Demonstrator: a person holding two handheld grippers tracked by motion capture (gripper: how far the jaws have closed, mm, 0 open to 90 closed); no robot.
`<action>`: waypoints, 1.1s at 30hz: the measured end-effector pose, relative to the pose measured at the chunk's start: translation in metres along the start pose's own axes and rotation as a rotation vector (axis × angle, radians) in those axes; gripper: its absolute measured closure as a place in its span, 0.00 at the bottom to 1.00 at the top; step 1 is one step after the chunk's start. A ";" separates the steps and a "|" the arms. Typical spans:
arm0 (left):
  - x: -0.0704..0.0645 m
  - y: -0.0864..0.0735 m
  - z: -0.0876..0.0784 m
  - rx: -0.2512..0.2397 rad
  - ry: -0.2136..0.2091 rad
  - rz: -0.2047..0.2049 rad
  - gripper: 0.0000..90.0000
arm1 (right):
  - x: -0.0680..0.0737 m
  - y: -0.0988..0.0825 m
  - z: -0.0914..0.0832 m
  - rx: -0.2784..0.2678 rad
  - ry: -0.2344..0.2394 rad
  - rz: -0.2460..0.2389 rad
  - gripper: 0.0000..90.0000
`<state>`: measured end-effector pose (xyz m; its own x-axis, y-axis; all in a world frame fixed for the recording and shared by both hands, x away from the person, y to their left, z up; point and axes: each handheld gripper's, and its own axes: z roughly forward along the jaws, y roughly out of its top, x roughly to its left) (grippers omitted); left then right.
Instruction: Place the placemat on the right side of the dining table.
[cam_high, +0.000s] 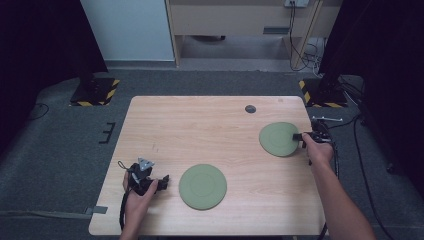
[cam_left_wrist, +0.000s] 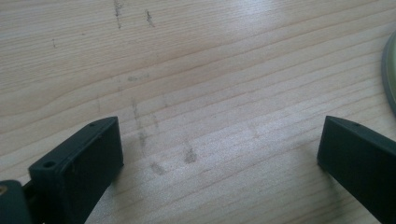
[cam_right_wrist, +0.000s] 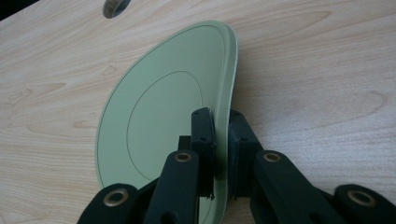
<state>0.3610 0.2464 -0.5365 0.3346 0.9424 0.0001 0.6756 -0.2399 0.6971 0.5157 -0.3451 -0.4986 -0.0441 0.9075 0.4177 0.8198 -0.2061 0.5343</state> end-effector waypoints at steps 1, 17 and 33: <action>0.000 0.000 0.000 0.000 0.000 0.000 0.00 | -0.001 0.000 0.000 -0.001 0.000 0.000 0.93; 0.000 0.000 0.000 0.000 0.000 0.000 0.00 | -0.015 -0.002 0.001 -0.008 0.004 0.019 0.91; 0.000 0.000 0.000 0.000 0.001 -0.001 0.00 | -0.023 -0.009 0.000 -0.022 0.010 0.034 0.88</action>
<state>0.3610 0.2464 -0.5365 0.3337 0.9427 0.0001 0.6757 -0.2393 0.6972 0.5099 -0.3638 -0.5130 -0.0216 0.8962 0.4431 0.8084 -0.2450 0.5351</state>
